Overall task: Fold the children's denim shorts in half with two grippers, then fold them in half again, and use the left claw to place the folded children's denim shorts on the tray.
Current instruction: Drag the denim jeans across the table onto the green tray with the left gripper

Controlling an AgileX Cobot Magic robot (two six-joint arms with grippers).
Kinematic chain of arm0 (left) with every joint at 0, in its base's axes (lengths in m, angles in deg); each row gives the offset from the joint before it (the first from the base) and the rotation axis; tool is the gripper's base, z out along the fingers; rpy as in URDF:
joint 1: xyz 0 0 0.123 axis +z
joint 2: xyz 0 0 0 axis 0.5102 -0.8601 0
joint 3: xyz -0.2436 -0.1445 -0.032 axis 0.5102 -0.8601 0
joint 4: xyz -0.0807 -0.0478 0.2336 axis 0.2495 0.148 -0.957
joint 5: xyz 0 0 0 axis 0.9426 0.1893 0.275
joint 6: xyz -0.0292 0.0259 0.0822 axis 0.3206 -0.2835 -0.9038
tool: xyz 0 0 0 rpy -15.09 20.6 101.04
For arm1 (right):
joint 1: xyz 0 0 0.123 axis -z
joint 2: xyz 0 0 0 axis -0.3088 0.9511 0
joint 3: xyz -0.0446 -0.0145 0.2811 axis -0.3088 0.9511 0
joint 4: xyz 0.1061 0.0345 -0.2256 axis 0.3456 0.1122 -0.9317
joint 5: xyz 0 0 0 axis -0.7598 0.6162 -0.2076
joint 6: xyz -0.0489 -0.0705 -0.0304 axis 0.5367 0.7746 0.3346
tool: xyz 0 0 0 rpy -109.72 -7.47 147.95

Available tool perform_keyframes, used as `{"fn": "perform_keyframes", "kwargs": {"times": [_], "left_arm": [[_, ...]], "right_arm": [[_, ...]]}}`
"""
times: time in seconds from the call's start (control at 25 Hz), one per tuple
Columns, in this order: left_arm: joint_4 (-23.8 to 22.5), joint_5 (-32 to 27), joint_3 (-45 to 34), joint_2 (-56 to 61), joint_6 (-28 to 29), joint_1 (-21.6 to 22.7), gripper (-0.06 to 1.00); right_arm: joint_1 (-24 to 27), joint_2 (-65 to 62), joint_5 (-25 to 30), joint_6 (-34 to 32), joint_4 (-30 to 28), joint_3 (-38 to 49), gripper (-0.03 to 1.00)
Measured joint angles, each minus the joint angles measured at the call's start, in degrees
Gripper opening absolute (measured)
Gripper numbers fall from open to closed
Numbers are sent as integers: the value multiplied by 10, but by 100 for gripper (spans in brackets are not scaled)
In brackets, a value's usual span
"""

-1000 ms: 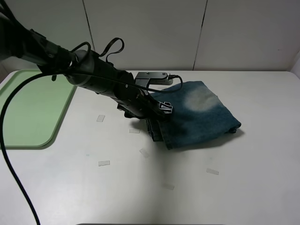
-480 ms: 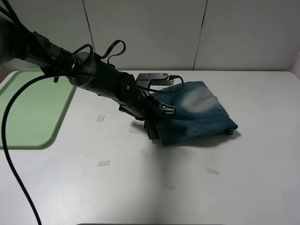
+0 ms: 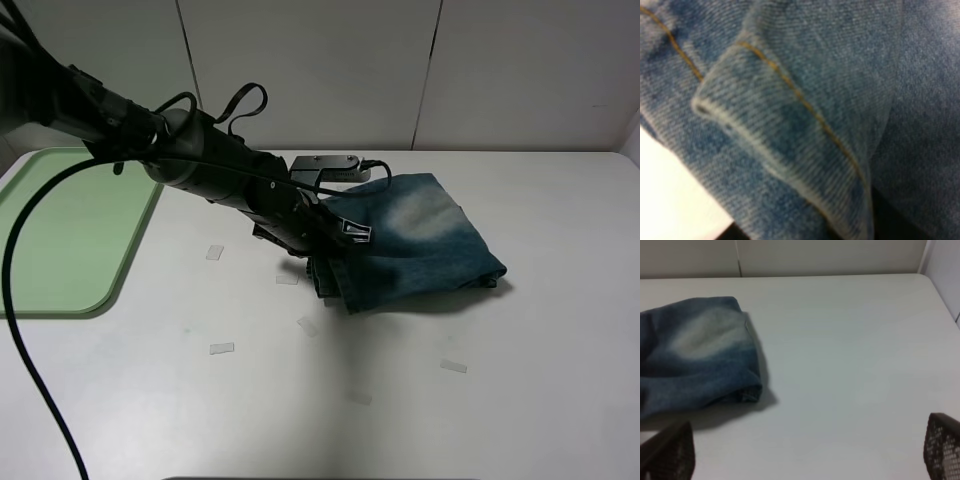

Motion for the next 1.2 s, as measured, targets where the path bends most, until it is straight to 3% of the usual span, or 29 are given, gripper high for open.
{"fn": "perform_keyframes", "kwargs": {"times": [0.84, 1.2], "left_arm": [[-145, -192, -2, 108, -2, 60, 23], [-216, -279, -2, 161, -11, 147, 22]], "right_arm": [[0, 0, 0, 0, 0, 0, 69], [0, 0, 0, 0, 0, 0, 69]]}}
